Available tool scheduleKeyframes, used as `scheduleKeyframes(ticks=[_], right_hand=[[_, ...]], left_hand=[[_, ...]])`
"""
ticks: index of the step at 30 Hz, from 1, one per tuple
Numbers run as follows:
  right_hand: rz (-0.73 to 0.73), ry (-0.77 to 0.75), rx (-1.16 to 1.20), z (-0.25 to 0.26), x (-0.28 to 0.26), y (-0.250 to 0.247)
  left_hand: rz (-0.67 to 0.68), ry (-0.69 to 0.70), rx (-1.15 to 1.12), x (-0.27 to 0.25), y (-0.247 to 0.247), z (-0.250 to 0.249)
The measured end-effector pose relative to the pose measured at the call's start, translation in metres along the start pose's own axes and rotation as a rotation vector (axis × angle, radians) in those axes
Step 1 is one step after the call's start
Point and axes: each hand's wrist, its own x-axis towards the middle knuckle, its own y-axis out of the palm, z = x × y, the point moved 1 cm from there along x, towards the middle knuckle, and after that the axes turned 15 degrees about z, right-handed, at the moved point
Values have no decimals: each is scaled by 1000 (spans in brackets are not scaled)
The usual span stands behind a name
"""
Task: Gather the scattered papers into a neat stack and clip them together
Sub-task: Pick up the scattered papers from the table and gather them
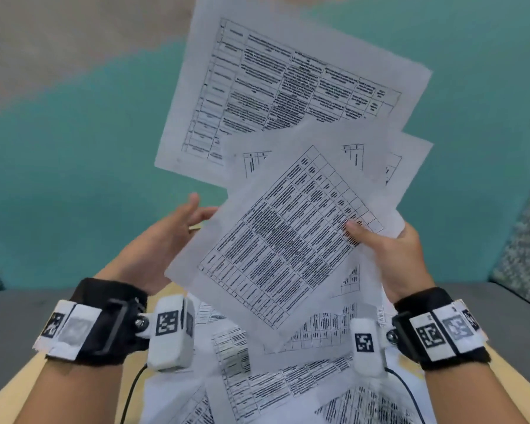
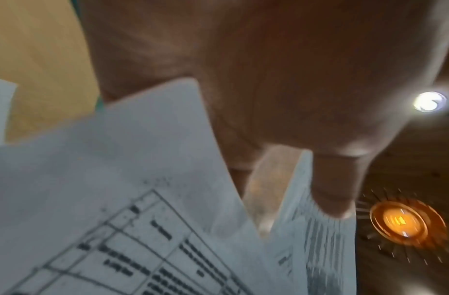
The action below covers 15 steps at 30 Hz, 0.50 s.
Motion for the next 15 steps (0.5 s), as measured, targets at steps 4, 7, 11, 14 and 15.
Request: scheduleKeyframes(ticks=[4, 7, 11, 14, 15], right_hand=[[-2, 11, 6, -1, 1, 4], [-33, 5, 12, -2, 2, 6], [-39, 0, 36, -3, 3, 8], [-52, -9, 50, -5, 5, 11], [-53, -11, 46, -5, 5, 12]], left_hand=[[-231, 51, 284, 7, 11, -5], [-272, 5, 447, 6, 14, -3], [-377, -102, 481, 7, 16, -1], [-443, -135, 469, 8, 18, -2], [-445, -118, 451, 8, 20, -2]])
